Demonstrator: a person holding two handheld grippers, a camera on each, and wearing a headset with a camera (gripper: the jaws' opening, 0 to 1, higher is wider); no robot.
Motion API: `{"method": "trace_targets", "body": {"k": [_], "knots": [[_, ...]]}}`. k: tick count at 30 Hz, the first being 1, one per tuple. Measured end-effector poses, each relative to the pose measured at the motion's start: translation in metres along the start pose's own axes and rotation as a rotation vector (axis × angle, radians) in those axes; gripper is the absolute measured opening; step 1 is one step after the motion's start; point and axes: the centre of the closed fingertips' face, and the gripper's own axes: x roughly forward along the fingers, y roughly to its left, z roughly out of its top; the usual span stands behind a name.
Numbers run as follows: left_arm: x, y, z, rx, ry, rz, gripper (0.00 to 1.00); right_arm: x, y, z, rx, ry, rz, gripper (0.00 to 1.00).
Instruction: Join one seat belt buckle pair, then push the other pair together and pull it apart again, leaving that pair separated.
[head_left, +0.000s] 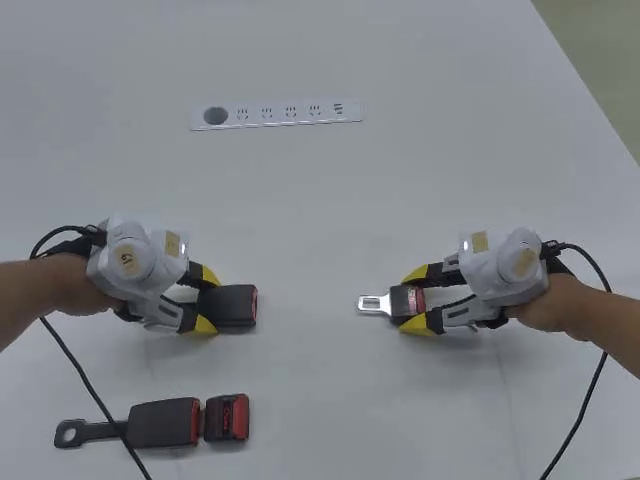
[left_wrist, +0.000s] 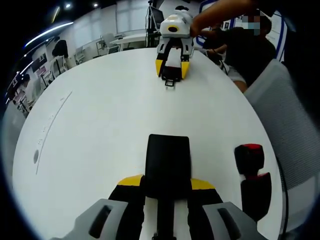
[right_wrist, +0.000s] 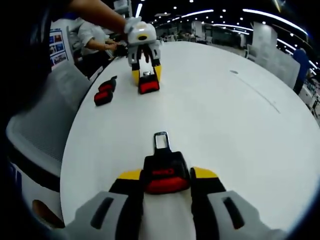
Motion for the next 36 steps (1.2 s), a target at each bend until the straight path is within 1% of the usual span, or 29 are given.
{"method": "trace_targets", "body": {"k": [2, 5, 8, 9, 10, 11, 12, 14, 15, 16, 17, 18, 19, 20, 21, 22, 23, 24, 25, 26, 27, 29, 30, 31, 32, 33, 35, 36], "knots": [[0.000, 0.000, 0.000, 0.001, 0.003, -0.002, 0.34, 0.000, 0.002, 0.001, -0.028, 0.019, 0.004, 0.37], [0.000, -0.001, 0.001, 0.011, 0.014, -0.002, 0.34, 0.000, -0.001, 0.000, -0.030, 0.027, 0.005, 0.38], [0.000, 0.000, 0.002, -0.013, 0.016, 0.005, 0.34, 0.000, -0.001, -0.001, -0.034, 0.031, 0.003, 0.39], [0.000, 0.000, 0.002, -0.020, 0.016, 0.007, 0.34, 0.000, 0.001, 0.000, -0.030, 0.025, 0.009, 0.42], [0.000, 0.000, 0.003, -0.042, 0.015, 0.016, 0.34, 0.001, 0.002, 0.002, -0.021, 0.013, 0.016, 0.44], [-0.001, 0.000, 0.003, -0.048, 0.014, 0.017, 0.35, 0.000, 0.001, 0.005, -0.022, 0.004, 0.009, 0.46], [-0.002, 0.000, 0.002, -0.058, 0.024, 0.022, 0.37, -0.001, -0.001, 0.007, -0.022, -0.003, -0.004, 0.48], [-0.006, 0.000, 0.004, -0.073, 0.006, 0.033, 0.44, -0.002, -0.006, 0.014, -0.004, -0.026, -0.032, 0.51], [-0.008, 0.000, 0.005, -0.084, -0.002, 0.039, 0.46, -0.003, -0.008, 0.015, -0.005, -0.031, -0.039, 0.56], [-0.011, 0.000, 0.006, -0.106, -0.009, 0.049, 0.48, -0.004, -0.011, 0.017, -0.006, -0.037, -0.062, 0.60], [-0.013, 0.001, 0.007, -0.118, -0.011, 0.060, 0.50, -0.005, -0.012, 0.017, -0.002, -0.039, -0.071, 0.63], [-0.017, 0.005, 0.008, -0.143, -0.021, 0.098, 0.53, -0.007, -0.015, 0.019, 0.011, -0.046, -0.091, 0.66], [-0.019, 0.005, 0.010, -0.153, -0.031, 0.110, 0.58, -0.009, -0.016, 0.021, 0.018, -0.054, -0.107, 0.67], [-0.022, 0.006, 0.012, -0.179, -0.048, 0.126, 0.61, -0.011, -0.019, 0.024, 0.030, -0.075, -0.139, 0.68], [-0.026, 0.008, 0.015, -0.204, -0.071, 0.154, 0.64, -0.013, -0.020, 0.026, 0.044, -0.091, -0.157, 0.70], [-0.030, 0.010, 0.016, -0.214, -0.086, 0.178, 0.67, -0.016, -0.022, 0.029, 0.060, -0.114, -0.189, 0.72], [-0.036, 0.013, 0.017, -0.250, -0.103, 0.215, 0.70, -0.018, -0.023, 0.032, 0.072, -0.132, -0.213, 0.74], [-0.038, 0.014, 0.018, -0.262, -0.111, 0.227, 0.72, -0.020, -0.023, 0.034, 0.090, -0.152, -0.237, 0.77], [-0.044, 0.015, 0.021, -0.300, -0.147, 0.259, 0.75, -0.021, -0.023, 0.035, 0.095, -0.161, -0.254, 0.79], [-0.048, 0.016, 0.024, -0.323, -0.174, 0.279, 0.77, -0.022, -0.022, 0.036, 0.097, -0.170, -0.282, 0.80], [-0.055, 0.017, 0.023, -0.365, -0.189, 0.316, 0.78, -0.023, -0.020, 0.037, 0.106, -0.178, -0.296, 0.81], [-0.063, 0.015, 0.019, -0.437, -0.181, 0.351, 0.80, -0.024, -0.018, 0.038, 0.139, -0.196, -0.326, 0.84], [-0.069, 0.014, 0.019, -0.472, -0.207, 0.384, 0.82, -0.024, -0.015, 0.039, 0.144, -0.204, -0.337, 0.86], [-0.076, 0.012, 0.022, -0.504, -0.257, 0.409, 0.84, -0.026, -0.013, 0.042, 0.158, -0.225, -0.364, 0.88], [-0.080, 0.011, 0.023, -0.520, -0.287, 0.430, 0.86, -0.028, -0.012, 0.044, 0.172, -0.241, -0.383, 0.88], [-0.086, 0.009, 0.022, -0.541, -0.310, 0.460, 0.88, -0.030, -0.010, 0.046, 0.192, -0.256, -0.403, 0.88], [-0.092, 0.004, 0.021, -0.579, -0.342, 0.487, 0.92, -0.034, -0.010, 0.050, 0.223, -0.282, -0.444, 0.90], [-0.097, 0.000, 0.020, -0.601, -0.358, 0.508, 0.93, -0.037, -0.010, 0.053, 0.242, -0.305, -0.466, 0.91]]}}
